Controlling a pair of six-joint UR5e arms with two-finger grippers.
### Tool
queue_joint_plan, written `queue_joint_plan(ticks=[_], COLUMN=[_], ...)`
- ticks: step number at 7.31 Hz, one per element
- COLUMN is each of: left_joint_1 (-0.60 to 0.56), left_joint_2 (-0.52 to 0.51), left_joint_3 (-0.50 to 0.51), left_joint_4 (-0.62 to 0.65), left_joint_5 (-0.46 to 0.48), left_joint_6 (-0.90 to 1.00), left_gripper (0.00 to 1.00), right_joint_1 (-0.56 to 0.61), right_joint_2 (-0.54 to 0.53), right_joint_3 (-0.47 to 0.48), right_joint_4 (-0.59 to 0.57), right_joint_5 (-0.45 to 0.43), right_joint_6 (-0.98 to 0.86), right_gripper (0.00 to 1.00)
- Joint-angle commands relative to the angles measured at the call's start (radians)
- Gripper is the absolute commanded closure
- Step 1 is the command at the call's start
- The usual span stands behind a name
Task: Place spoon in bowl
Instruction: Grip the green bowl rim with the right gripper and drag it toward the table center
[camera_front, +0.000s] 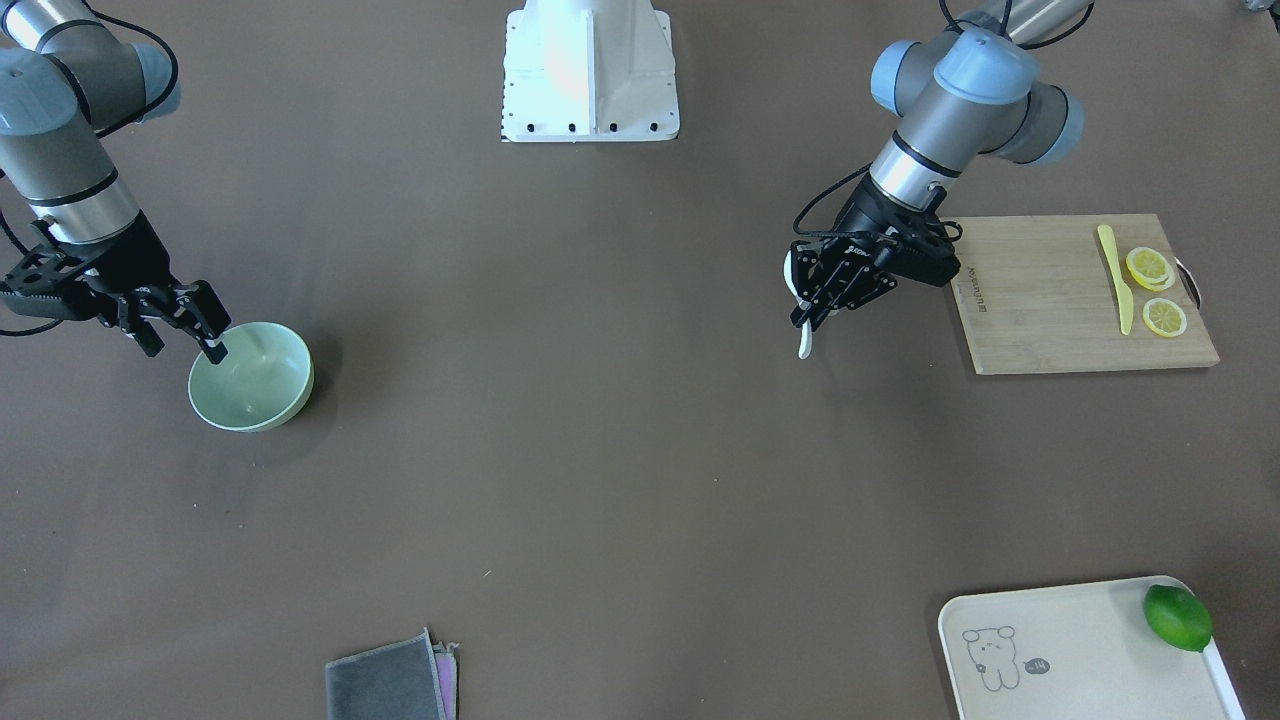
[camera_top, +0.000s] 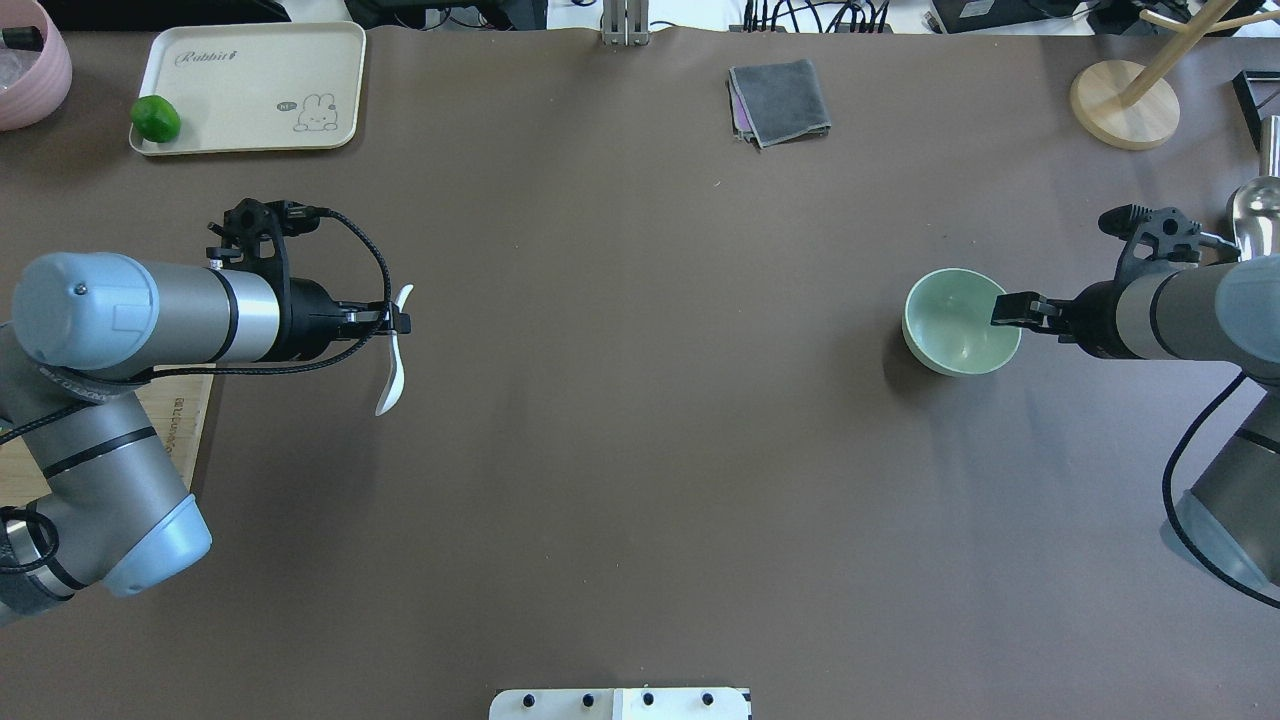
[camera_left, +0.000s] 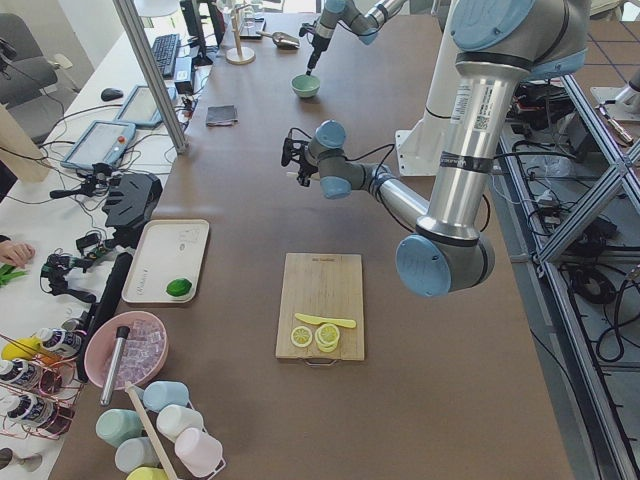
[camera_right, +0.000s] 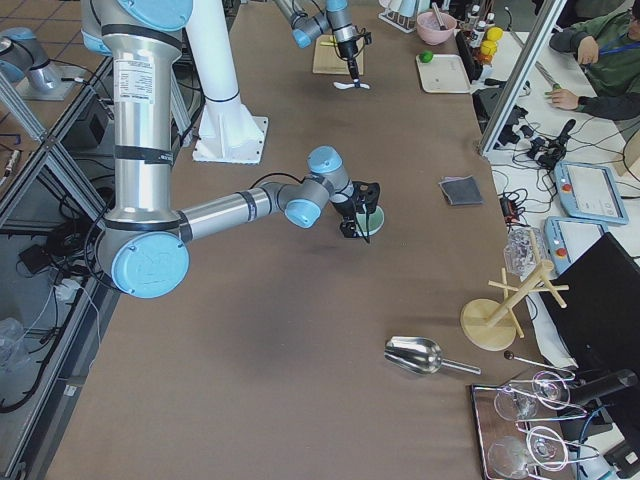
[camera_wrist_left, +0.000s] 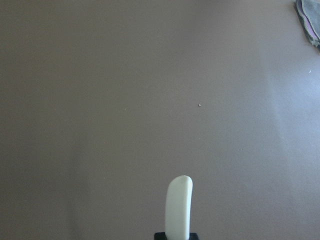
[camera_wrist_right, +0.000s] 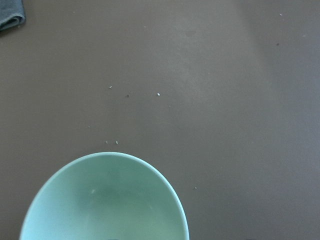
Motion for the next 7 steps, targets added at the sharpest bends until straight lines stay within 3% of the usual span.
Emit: queue_joint_plan(ticks=[1, 2, 5, 7], left_joint_1=[0.000, 0.000, 0.000, 0.000], left_joint_2=[0.001, 0.009, 0.009, 0.012], left_joint_3=[0.000, -0.001, -0.001, -0.003], left_joint_4=[0.000, 0.000, 0.000, 0.000], left_joint_5=[0.015, 0.017, 0.017, 0.017], left_joint_6=[0.000, 0.000, 0.000, 0.000], left_gripper=[1.00, 1.00, 1.00, 1.00], right_joint_1=[-0.044, -0.048, -0.087, -0.110], right_joint_2=[0.010, 0.029, 0.067, 0.177], right_joint_3=[-0.008, -0.002, 0.004, 0.046], right_joint_4=[0.002, -0.001, -0.006, -0.110], right_joint_5=[-0.047, -0.053, -0.107, -0.108], right_joint_6=[0.084, 0.123, 0.170, 0.232], right_gripper=[0.52, 1.00, 1.00, 1.00])
